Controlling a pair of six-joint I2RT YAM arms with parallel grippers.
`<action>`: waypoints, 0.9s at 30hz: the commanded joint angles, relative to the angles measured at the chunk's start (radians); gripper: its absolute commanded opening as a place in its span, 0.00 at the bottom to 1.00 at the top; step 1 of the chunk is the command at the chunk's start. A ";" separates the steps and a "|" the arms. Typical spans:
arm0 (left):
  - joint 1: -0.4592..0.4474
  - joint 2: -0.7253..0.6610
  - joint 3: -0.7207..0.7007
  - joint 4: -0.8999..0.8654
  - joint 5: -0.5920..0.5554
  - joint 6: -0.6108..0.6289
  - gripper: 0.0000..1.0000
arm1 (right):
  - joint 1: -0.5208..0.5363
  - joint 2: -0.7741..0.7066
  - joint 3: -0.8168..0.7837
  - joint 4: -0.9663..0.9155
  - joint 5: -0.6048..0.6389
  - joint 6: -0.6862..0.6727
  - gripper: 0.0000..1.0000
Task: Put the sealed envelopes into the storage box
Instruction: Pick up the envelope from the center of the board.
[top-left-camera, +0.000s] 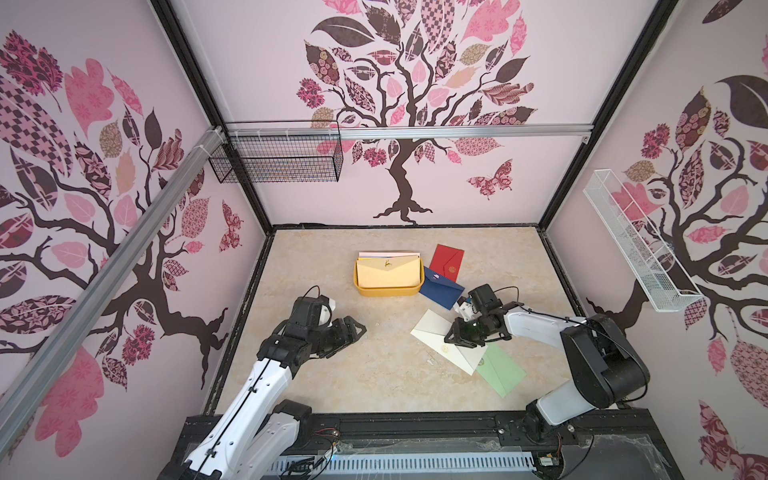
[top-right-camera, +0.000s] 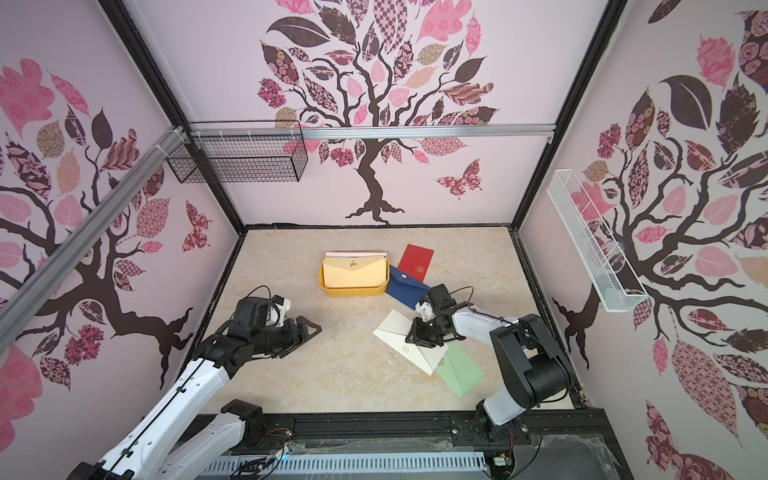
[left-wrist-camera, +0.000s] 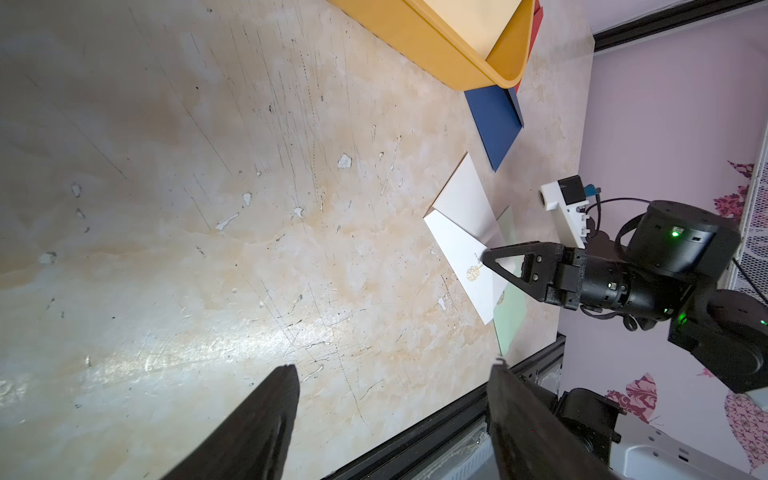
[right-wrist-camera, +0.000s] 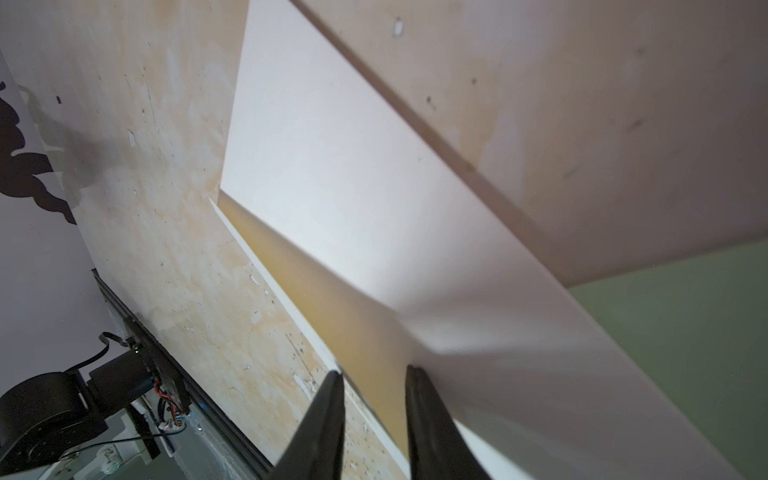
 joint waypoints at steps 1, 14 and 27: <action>-0.005 -0.003 -0.010 0.019 0.002 0.000 0.77 | 0.008 -0.046 0.003 0.050 -0.031 0.010 0.23; -0.007 -0.034 -0.019 0.049 0.077 -0.023 0.77 | 0.036 -0.112 0.000 0.156 -0.084 0.090 0.00; -0.007 -0.118 -0.113 0.432 0.253 -0.315 0.75 | 0.152 -0.241 -0.003 0.449 -0.047 0.471 0.00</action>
